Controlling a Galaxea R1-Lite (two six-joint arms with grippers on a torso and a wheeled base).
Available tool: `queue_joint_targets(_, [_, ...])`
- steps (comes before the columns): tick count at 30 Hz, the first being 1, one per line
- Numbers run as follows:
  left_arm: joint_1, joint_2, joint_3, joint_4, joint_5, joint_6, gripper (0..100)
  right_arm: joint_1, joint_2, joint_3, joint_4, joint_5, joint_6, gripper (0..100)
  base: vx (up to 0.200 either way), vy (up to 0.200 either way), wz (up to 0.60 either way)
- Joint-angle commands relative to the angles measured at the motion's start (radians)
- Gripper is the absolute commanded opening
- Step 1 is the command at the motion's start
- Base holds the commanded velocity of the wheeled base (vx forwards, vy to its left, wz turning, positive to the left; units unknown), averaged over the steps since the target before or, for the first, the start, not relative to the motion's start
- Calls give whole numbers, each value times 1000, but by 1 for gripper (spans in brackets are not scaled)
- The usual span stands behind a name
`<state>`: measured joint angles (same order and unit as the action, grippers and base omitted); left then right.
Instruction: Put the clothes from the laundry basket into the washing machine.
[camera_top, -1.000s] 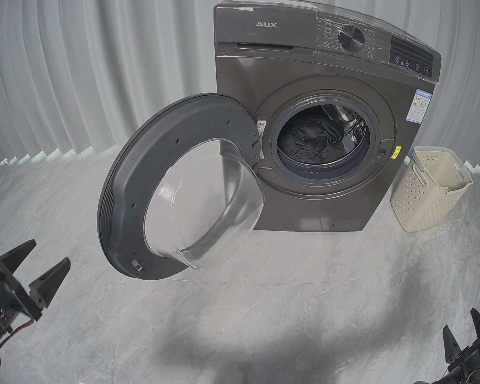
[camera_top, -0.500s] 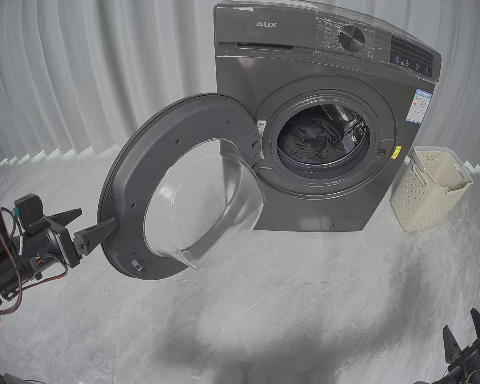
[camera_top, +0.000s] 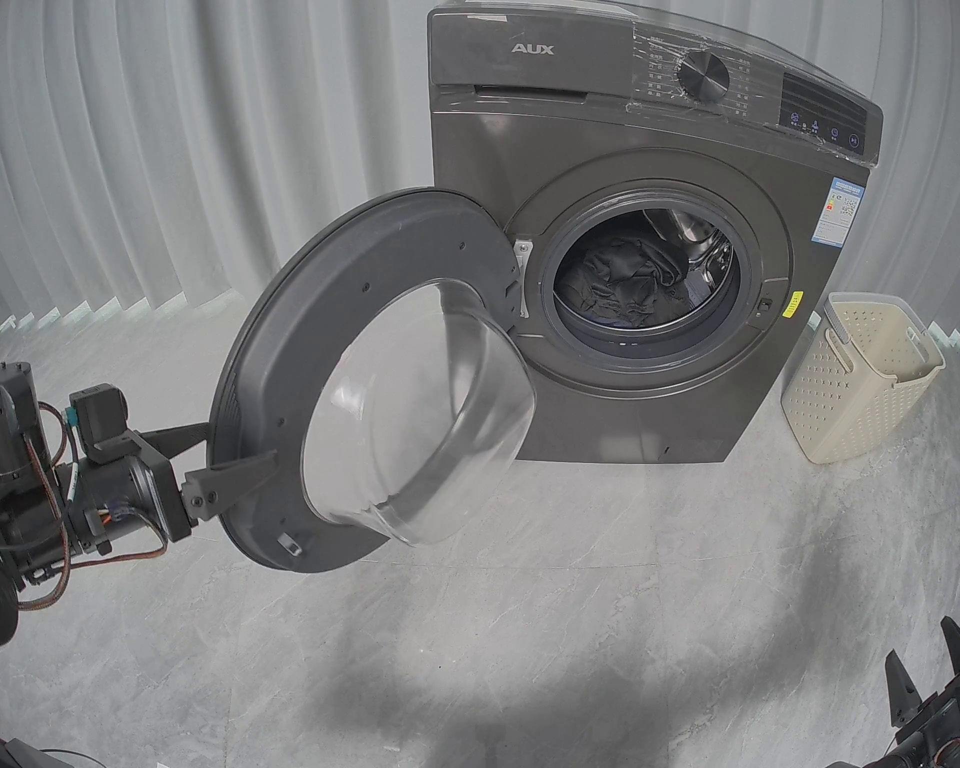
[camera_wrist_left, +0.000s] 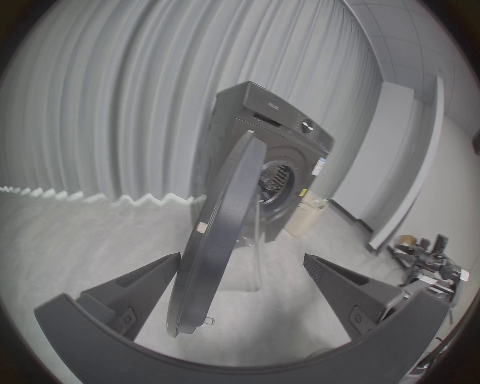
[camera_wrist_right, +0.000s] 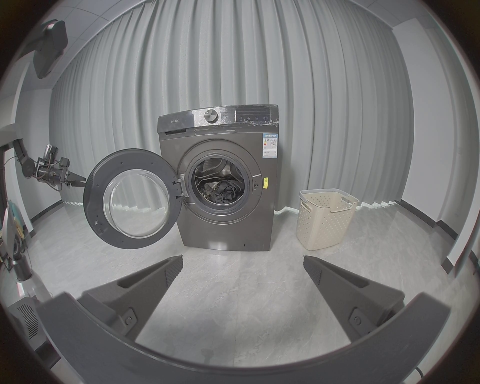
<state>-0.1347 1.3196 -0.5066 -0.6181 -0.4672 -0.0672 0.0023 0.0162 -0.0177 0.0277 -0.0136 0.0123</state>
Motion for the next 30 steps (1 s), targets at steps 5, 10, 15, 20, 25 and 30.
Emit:
queue_joint_targets(5, [-243,-220,72,20,-79,-189,100,1,-15,7,0,0,0,100,0,0,0])
queue_joint_targets(10, [-269,-241,95,20,-44,-187,100,1,-15,7,0,0,0,100,0,0,0])
queue_joint_targets(15, [-154,-217,69,8,36,-163,100,1,-15,7,0,0,-2,100,0,0,0])
queue_joint_targets(20, [-103,-137,48,9,85,-69,100,1,-15,7,0,0,-2,100,0,0,0])
queue_joint_targets(25, [-146,-48,43,-6,180,-28,100,1,-15,7,0,1,0,100,0,0,0])
queue_joint_targets(30, [-201,17,43,-51,194,-31,100,1,-15,5,0,1,0,100,0,0,0])
